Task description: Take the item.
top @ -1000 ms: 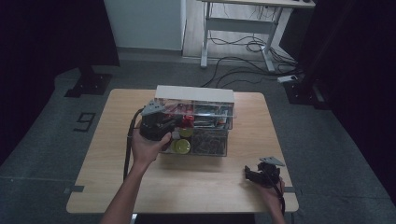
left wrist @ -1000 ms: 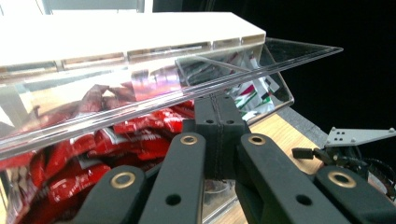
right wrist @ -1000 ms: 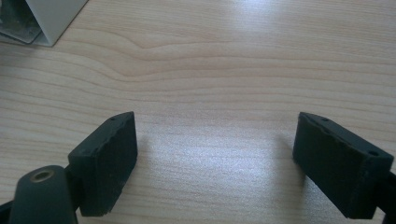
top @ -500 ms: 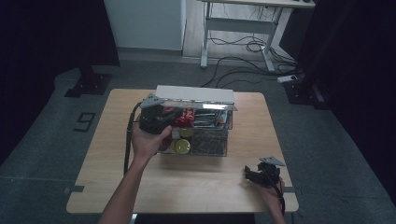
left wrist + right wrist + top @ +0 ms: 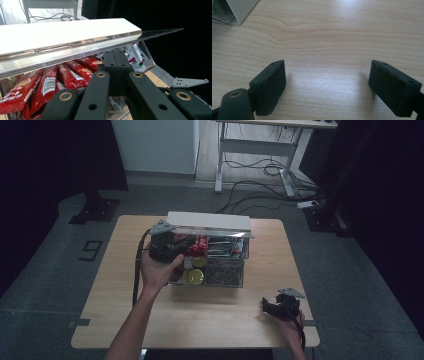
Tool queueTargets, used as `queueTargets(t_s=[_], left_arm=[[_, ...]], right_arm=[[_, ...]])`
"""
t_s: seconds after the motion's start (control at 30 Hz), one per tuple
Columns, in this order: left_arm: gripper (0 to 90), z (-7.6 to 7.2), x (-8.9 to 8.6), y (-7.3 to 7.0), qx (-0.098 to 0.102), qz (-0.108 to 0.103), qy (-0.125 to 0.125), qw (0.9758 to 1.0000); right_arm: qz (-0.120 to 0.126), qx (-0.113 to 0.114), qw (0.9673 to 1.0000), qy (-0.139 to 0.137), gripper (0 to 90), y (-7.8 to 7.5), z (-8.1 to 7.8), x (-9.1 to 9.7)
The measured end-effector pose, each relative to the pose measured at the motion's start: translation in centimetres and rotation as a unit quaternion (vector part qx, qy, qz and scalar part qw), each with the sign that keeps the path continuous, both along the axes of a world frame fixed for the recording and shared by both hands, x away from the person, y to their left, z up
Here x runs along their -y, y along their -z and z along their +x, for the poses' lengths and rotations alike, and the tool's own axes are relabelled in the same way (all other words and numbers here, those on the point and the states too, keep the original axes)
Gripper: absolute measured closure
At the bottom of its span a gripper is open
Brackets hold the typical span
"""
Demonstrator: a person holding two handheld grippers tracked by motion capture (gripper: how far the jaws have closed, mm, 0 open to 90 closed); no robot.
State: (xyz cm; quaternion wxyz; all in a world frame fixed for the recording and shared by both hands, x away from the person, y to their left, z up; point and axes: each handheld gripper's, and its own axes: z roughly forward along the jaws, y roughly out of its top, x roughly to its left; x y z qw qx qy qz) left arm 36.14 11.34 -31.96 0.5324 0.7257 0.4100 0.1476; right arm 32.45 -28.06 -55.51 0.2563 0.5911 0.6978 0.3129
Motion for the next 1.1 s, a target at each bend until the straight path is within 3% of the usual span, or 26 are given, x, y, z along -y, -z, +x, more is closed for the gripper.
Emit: queueTargets(t_s=[0.23,0.53,0.6,0.87,1.1], left_arm=[[90.0,0.2,0.1,0.0,0.000,-0.002,0.006,1.0000],[90.0,0.3,-0.1,0.1,0.003,-0.004,0.008,1.0000],[90.0,0.5,-0.1,0.1,0.001,-0.001,0.007,1.0000],[90.0,0.8,-0.3,0.2,-0.001,0.001,0.005,1.0000],[90.0,0.8,-0.3,0.1,-0.002,-0.001,0.004,1.0000]], right_arm=[[0.004,0.010,0.9999,0.003,23.4,-0.6,-0.4,0.1],[0.038,0.049,0.9977,-0.028,29.2,-3.9,-1.3,-0.8],[0.051,0.066,0.9958,-0.039,30.2,-5.4,-1.4,-1.1],[0.091,0.100,0.9890,-0.059,33.6,-8.8,-1.0,-2.0],[0.097,0.115,0.9855,-0.079,35.6,-10.6,-0.8,-2.7]])
